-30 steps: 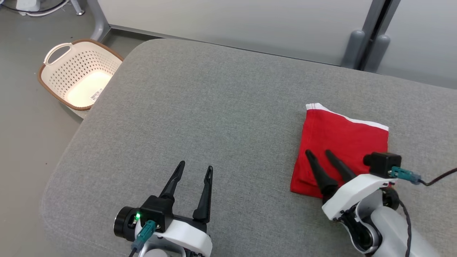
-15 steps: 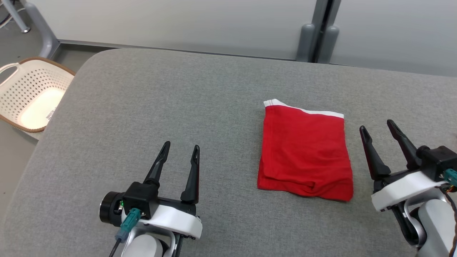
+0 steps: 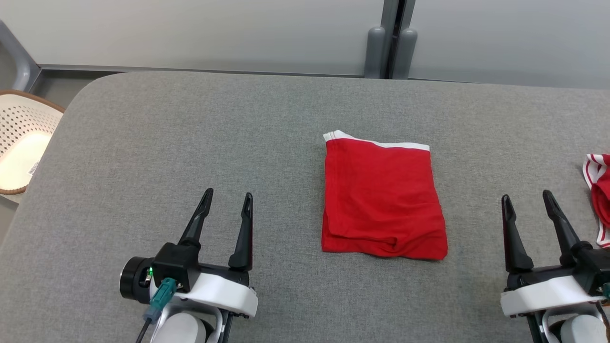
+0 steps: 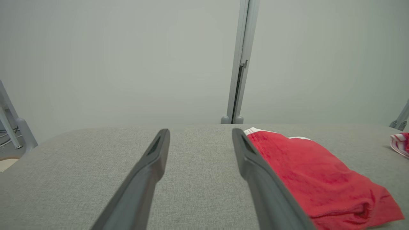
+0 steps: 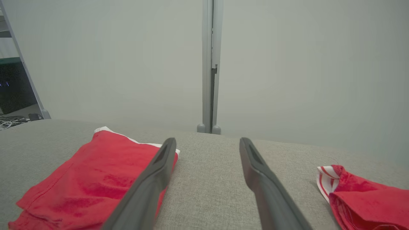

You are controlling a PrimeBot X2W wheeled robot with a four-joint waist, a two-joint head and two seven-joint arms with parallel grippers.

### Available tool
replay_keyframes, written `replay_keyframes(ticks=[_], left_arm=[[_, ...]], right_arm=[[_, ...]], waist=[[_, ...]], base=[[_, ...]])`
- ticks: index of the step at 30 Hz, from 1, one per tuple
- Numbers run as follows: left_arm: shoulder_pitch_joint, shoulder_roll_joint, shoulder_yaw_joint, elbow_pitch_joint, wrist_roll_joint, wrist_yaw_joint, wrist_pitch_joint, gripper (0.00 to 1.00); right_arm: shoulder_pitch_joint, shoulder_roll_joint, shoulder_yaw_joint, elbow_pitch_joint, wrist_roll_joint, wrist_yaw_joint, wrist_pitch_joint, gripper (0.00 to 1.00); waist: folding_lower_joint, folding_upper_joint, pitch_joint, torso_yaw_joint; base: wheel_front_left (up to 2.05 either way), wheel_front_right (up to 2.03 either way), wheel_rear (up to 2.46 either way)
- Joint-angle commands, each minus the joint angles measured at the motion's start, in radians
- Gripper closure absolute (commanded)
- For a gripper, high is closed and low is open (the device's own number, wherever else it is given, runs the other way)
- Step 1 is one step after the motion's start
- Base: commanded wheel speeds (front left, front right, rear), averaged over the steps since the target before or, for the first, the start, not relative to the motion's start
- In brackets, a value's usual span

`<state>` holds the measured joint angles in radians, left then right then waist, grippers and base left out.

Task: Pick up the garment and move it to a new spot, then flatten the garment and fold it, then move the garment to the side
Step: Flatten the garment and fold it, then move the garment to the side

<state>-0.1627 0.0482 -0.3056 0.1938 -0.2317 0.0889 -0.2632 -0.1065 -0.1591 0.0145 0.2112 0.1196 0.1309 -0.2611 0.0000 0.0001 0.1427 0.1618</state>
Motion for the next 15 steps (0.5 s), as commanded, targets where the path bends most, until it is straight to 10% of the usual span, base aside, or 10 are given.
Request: replay_keyframes(ticks=[1,15], left_arm=[[0.012,0.005,0.003,0.002,-0.001,0.001,-0.001,0.0],[0.025,0.005,-0.009,-0.004,-0.001,0.009,-0.001,0.0]], right_arm=[[0.014,0.008,-0.003,-0.006,-0.008,-0.001,-0.005,0.0],[0.004,0.022,-0.008,0.017,0.002,-0.001,-0.005,0.0]], waist=[[0.0,-0.0001,-0.001,-0.005],[0.0,-0.0001,-0.004,-0.007]], base=[[0.0,0.0,0.0],[0.0,0.0,0.0]])
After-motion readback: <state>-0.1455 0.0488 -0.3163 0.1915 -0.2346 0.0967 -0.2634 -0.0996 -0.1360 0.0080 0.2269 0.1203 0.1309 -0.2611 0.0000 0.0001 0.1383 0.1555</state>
